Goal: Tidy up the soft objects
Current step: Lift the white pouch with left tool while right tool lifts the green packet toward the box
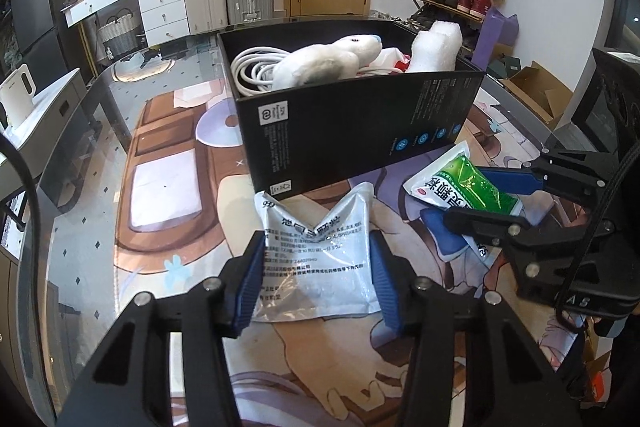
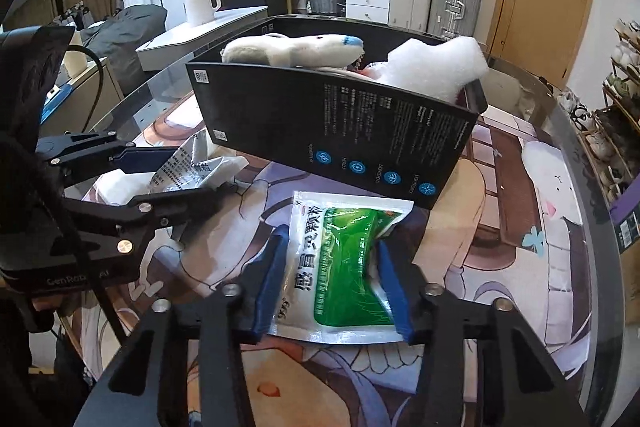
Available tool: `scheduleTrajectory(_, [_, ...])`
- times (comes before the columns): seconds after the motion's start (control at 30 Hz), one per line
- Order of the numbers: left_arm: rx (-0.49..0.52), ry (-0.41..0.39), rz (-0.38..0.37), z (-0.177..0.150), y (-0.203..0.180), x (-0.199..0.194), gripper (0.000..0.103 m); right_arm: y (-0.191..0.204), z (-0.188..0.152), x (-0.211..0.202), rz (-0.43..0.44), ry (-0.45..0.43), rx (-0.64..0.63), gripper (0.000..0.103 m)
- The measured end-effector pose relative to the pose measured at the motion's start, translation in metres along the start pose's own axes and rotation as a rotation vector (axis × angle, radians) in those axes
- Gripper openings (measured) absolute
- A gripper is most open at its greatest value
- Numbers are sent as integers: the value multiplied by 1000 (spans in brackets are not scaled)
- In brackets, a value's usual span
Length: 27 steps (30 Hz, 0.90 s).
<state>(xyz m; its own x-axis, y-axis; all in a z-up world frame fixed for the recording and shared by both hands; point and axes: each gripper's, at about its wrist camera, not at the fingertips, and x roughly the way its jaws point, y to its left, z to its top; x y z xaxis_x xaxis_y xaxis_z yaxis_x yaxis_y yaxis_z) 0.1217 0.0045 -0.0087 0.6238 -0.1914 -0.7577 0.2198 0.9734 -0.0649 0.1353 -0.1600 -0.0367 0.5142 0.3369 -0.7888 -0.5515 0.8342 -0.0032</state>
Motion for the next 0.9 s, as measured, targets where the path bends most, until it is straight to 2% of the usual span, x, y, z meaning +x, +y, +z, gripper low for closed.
scheduleTrajectory(0.17, [-1,-1,0,0,0,0,48,-4,0,-1,15,-2,4,34])
scheduleTrajectory(0.67, [-12,-38,4,-5,0,-18,48,0,3,-22,47,-50,-22,33])
scheduleTrajectory(0.9, [-24,-91,1,-5,0,-39,49,-6,7,-42,56,-98,0,33])
